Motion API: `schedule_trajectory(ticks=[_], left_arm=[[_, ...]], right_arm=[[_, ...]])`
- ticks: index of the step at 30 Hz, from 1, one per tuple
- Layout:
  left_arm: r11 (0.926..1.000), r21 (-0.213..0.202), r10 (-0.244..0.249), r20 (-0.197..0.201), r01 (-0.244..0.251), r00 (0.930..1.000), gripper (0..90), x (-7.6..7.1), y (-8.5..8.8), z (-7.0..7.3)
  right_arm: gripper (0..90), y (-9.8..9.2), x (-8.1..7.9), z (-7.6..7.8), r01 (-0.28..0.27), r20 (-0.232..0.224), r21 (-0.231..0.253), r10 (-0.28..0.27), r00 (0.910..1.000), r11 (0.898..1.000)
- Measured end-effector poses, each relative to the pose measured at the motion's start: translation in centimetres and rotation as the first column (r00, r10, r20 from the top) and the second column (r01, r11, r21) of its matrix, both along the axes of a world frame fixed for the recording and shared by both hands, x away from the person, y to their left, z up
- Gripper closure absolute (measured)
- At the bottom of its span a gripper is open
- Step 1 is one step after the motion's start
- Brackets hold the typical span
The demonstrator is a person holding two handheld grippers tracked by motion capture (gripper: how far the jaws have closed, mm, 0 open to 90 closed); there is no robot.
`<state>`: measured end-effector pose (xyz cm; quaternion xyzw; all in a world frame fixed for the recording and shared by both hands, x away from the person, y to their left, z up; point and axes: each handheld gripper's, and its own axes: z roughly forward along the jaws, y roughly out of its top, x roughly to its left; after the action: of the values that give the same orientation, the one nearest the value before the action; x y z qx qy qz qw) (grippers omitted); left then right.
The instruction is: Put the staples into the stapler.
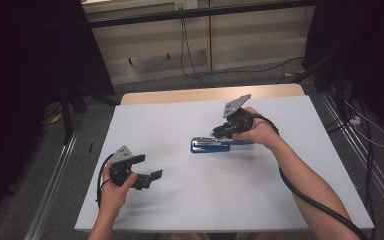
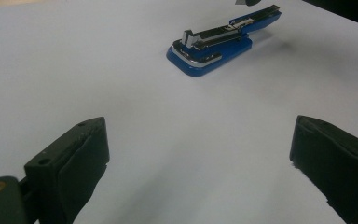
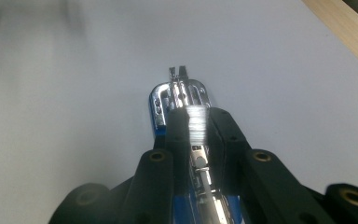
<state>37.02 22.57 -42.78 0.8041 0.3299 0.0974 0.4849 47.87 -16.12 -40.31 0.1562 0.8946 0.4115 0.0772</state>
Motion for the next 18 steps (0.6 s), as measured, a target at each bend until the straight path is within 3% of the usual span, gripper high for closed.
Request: schedule_trajectory(ticks=[18], left_arm=[[1.0, 0.001, 0.001, 0.003, -0.001, 1.0, 4.8, 0.02, 0.08, -0.04]], right_arm=[[79.6, 0.77, 0.87, -0.25, -0.026, -0.004, 0.001, 0.026, 0.9996, 1.0]])
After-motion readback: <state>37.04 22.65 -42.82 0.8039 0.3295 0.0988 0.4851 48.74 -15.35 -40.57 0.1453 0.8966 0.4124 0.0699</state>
